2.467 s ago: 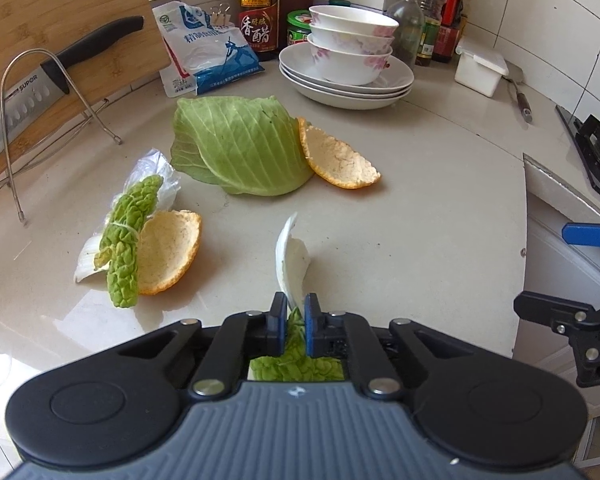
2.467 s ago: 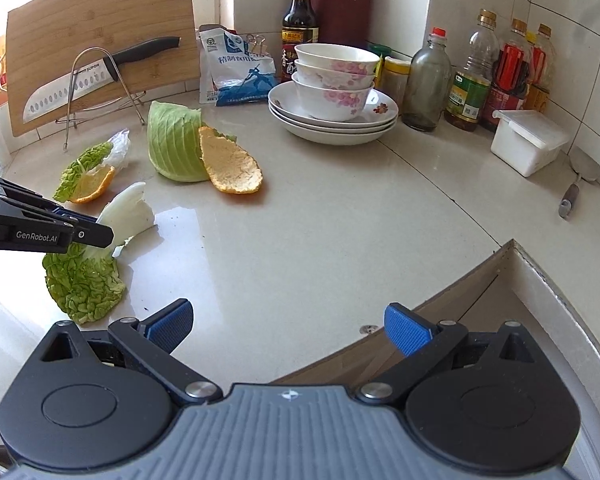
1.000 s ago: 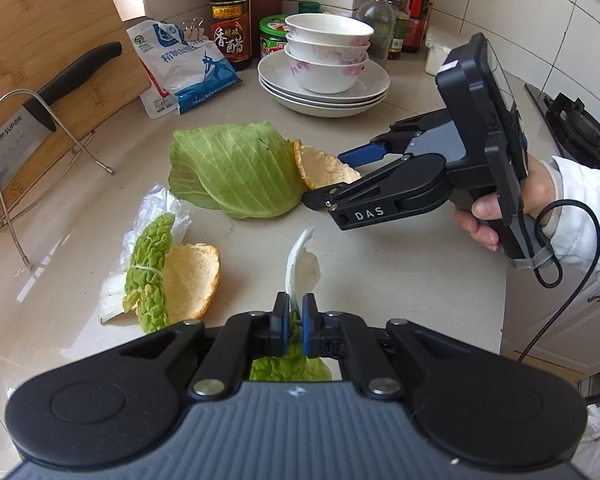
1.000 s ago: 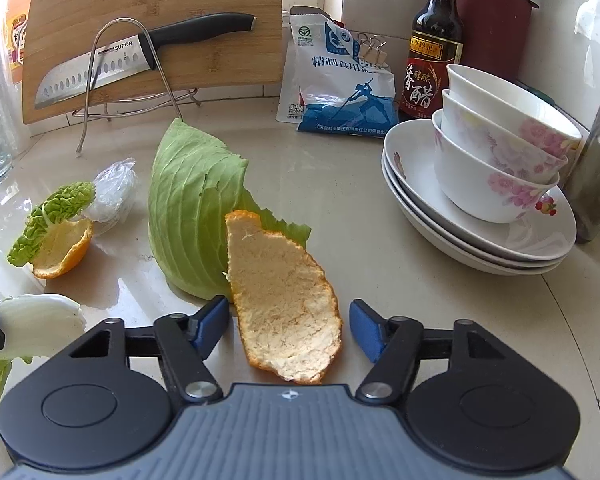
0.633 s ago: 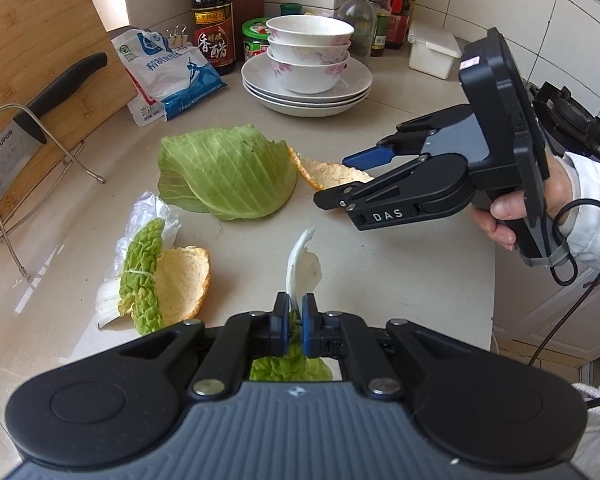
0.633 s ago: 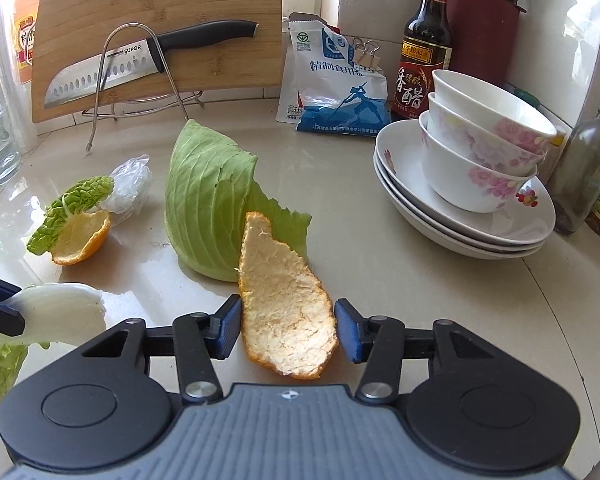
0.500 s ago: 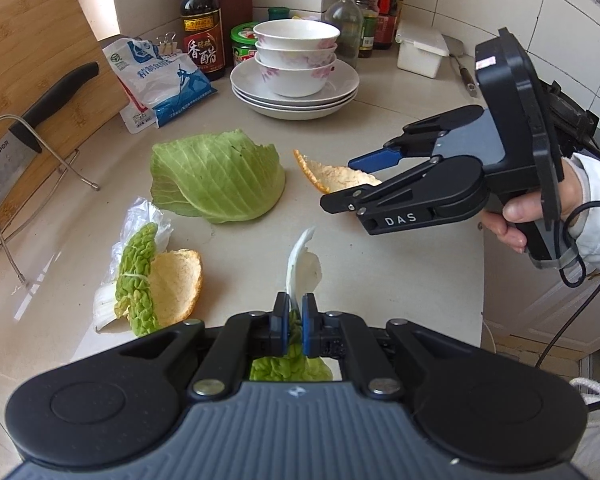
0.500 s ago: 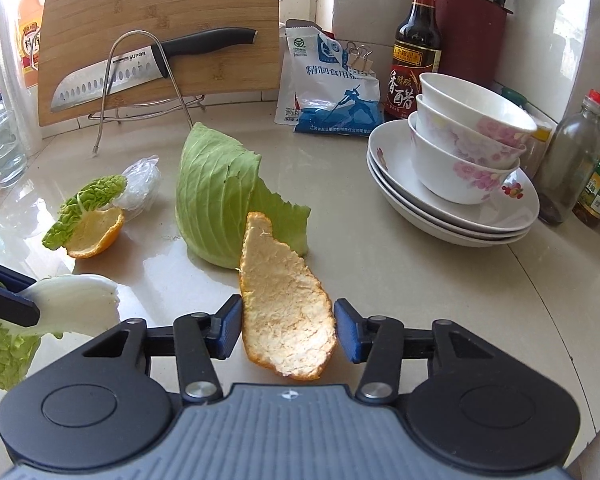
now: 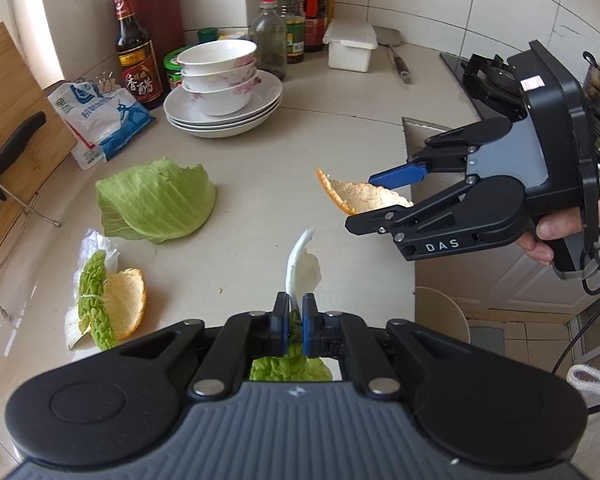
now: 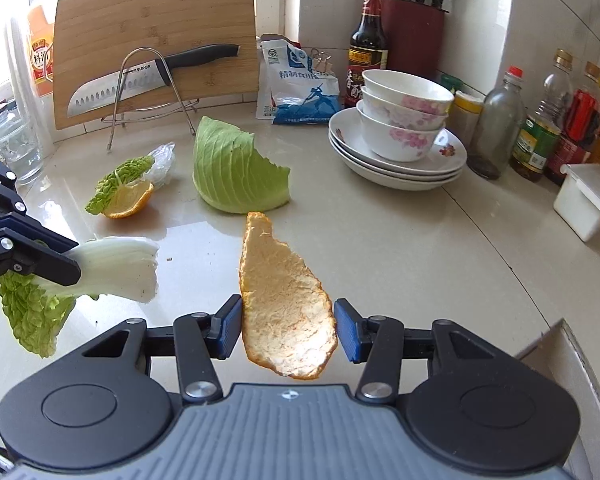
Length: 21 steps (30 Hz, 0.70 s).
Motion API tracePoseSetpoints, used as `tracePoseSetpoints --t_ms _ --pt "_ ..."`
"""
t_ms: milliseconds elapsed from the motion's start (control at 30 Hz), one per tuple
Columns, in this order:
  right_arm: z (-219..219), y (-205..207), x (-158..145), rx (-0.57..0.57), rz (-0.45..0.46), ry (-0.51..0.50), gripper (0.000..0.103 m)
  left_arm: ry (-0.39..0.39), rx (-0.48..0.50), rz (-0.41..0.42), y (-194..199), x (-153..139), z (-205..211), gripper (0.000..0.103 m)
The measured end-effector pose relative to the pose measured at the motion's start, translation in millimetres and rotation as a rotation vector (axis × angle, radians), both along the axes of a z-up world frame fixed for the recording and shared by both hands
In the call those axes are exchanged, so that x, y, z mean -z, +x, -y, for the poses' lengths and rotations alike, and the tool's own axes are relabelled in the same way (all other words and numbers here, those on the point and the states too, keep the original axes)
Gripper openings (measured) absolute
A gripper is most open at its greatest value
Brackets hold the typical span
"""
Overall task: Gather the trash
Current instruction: 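Drop the orange peel into the bucket with the right tool while the left carries the leaf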
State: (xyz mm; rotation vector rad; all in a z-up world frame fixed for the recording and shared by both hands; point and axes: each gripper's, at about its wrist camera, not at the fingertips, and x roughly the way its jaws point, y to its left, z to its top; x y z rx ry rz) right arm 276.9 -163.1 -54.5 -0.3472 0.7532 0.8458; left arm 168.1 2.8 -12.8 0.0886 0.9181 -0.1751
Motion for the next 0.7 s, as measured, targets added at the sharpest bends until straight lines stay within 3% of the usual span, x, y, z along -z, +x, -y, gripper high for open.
tracePoseSetpoints --t_ms 367,700 --pt "82 -38 5 0.219 -0.021 -0.011 0.055 -0.023 0.15 0.024 -7 -4 56 0.004" --pt "142 -57 54 0.388 -0.123 -0.088 0.055 -0.04 0.264 0.004 2 9 102 0.004"
